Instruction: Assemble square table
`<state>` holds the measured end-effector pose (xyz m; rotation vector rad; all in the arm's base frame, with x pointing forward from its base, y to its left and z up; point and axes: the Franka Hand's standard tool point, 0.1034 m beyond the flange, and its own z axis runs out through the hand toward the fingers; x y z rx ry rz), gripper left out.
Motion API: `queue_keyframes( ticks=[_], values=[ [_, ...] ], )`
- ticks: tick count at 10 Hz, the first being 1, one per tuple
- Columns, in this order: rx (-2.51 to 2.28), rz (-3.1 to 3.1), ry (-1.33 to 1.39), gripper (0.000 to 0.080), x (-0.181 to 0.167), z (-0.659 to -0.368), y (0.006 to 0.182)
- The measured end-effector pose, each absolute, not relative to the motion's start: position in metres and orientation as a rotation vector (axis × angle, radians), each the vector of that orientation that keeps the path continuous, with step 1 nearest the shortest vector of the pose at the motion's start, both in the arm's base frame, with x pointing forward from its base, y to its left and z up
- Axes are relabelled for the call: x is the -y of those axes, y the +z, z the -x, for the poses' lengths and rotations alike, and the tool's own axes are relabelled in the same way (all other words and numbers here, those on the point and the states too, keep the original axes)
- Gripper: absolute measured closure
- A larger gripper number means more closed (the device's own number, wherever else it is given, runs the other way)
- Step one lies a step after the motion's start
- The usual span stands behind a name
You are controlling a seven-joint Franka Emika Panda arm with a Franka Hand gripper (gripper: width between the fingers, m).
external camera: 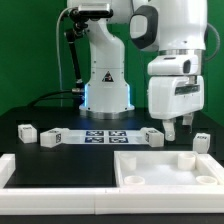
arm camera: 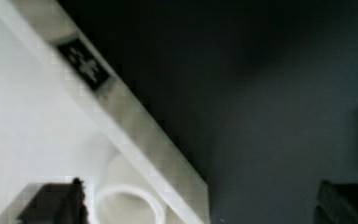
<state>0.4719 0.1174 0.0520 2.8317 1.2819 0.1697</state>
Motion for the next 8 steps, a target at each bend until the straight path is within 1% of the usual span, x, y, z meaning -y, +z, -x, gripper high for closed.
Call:
queue_keyframes(
  ticks=[2, 5, 7, 8],
  values=[
    [-1.080, -2.934, 0.172, 0.0151, -0.121, -0.471, 0.052],
    [-0.389, -3.147, 0.109, 0.0151, -0.155, -0.458, 0.054],
    [0.006, -3.199, 0.049, 0.0151, -0.163, -0.459, 0.053],
    [0.094, -3.202, 0.045, 0.0151, -0.164, -0.458, 0.053]
  ],
)
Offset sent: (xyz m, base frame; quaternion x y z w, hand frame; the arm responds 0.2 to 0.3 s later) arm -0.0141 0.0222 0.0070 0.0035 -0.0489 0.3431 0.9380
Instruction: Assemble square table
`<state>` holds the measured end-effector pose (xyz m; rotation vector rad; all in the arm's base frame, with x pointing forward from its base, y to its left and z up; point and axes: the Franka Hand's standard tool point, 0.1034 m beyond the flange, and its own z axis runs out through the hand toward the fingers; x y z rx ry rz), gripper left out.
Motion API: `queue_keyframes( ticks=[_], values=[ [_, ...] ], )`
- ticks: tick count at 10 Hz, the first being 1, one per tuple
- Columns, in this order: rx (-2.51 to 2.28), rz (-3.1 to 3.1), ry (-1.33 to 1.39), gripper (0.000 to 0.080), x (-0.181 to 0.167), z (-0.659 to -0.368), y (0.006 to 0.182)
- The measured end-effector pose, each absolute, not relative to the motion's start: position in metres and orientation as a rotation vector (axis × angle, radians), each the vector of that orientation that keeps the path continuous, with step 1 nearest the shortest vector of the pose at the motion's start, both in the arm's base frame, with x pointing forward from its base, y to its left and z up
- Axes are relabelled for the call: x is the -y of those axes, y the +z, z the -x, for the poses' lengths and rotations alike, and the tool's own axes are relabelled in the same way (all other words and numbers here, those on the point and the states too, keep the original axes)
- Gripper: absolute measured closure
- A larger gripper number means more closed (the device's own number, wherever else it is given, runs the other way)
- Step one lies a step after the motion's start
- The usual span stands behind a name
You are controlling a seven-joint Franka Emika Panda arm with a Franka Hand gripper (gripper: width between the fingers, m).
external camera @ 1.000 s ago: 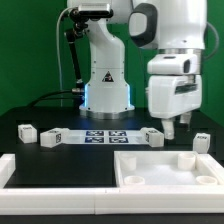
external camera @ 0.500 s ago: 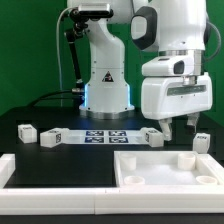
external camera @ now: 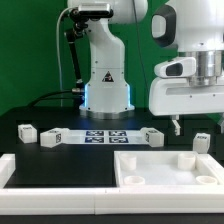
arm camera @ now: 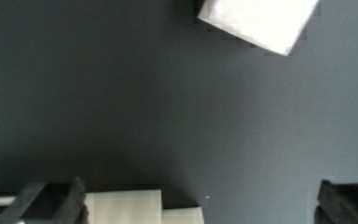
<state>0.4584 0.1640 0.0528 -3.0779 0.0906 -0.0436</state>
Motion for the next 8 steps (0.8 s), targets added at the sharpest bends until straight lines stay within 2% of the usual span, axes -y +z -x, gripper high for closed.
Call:
queue_keyframes(
  ticks=[4, 5, 8],
  values=[
    [-0.282, 3.044, 0.037, 0.0151, -0.161, -0.453, 0.049],
    [-0.364, 3.025, 0.165, 0.0151, -0.159, -0.447, 0.048],
    [-0.621, 2.876, 0.472, 0.0151, -0.151, -0.455, 0.048]
  ],
)
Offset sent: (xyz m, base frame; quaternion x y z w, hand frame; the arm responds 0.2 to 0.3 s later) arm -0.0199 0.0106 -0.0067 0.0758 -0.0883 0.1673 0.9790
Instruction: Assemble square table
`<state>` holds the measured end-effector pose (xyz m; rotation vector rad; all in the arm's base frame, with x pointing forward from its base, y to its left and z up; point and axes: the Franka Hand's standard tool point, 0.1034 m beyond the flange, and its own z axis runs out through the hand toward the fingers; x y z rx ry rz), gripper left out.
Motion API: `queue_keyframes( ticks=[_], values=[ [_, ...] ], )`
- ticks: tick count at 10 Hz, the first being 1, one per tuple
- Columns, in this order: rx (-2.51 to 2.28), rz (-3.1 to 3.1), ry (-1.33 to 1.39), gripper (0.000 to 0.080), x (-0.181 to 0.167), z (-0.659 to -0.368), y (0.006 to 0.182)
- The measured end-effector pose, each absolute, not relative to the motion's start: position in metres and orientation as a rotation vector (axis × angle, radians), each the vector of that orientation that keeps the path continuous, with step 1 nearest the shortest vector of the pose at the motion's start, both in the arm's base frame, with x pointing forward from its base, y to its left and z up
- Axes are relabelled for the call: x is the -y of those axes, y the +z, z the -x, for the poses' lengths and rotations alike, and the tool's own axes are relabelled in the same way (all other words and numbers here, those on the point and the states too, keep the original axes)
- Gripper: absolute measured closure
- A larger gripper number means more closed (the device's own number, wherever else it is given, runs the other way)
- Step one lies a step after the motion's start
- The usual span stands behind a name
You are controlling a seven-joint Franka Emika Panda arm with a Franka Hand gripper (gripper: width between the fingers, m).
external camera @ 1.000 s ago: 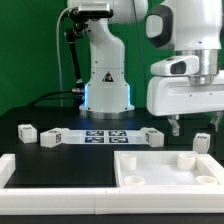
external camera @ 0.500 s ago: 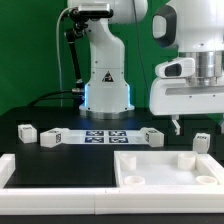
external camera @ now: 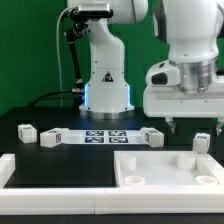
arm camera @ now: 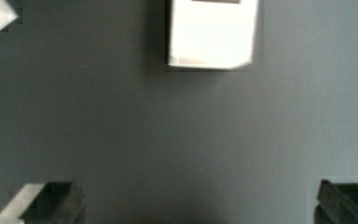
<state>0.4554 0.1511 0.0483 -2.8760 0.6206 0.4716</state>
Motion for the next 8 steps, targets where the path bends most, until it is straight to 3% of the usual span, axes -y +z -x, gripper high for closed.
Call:
queue_keyframes(
  ticks=[3, 6, 8],
  values=[
    [-0.592, 2.818, 0.717, 0.0151, -0.146, -0.451, 0.046],
    [-0.706, 2.670, 0.957, 0.0151, -0.166, -0.442, 0.038],
    [-0.695, 2.676, 0.955, 0.0151, -0.169, -0.444, 0.037]
  ],
)
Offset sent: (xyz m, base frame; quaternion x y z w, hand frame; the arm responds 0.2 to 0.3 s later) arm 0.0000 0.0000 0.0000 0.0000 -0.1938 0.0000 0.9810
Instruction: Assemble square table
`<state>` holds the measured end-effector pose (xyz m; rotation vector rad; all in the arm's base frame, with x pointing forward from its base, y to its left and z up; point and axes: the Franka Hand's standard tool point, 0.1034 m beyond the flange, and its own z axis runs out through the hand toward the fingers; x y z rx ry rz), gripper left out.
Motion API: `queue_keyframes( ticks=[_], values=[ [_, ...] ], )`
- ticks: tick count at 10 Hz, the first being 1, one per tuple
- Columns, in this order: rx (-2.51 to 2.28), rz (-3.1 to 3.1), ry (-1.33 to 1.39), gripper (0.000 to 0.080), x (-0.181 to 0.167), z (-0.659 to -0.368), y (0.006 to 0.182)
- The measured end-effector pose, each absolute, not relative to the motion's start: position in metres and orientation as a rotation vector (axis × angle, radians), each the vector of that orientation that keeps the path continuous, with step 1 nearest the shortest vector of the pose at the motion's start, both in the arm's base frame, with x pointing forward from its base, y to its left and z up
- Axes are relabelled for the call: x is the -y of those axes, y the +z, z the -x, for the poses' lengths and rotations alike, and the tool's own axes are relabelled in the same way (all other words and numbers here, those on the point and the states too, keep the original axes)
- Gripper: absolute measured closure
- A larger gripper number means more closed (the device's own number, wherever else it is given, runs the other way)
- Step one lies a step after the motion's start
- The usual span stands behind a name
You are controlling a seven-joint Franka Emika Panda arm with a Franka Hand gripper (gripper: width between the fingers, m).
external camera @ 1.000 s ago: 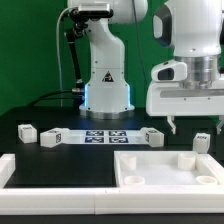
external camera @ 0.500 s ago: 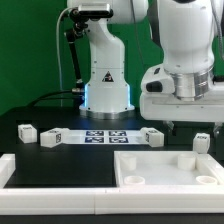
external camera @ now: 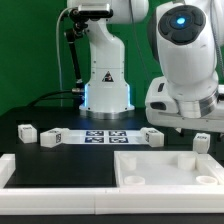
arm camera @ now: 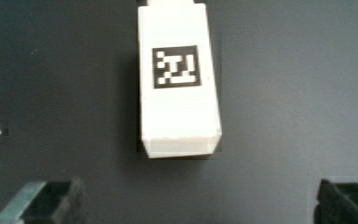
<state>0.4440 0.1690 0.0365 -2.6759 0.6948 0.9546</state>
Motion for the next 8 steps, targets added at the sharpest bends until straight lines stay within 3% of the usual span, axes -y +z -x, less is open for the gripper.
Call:
queue_keyframes(
  ticks=[8],
  values=[
    [-0.720, 2.551, 0.982, 0.0151, -0.174, -0.440, 0.025]
  ],
)
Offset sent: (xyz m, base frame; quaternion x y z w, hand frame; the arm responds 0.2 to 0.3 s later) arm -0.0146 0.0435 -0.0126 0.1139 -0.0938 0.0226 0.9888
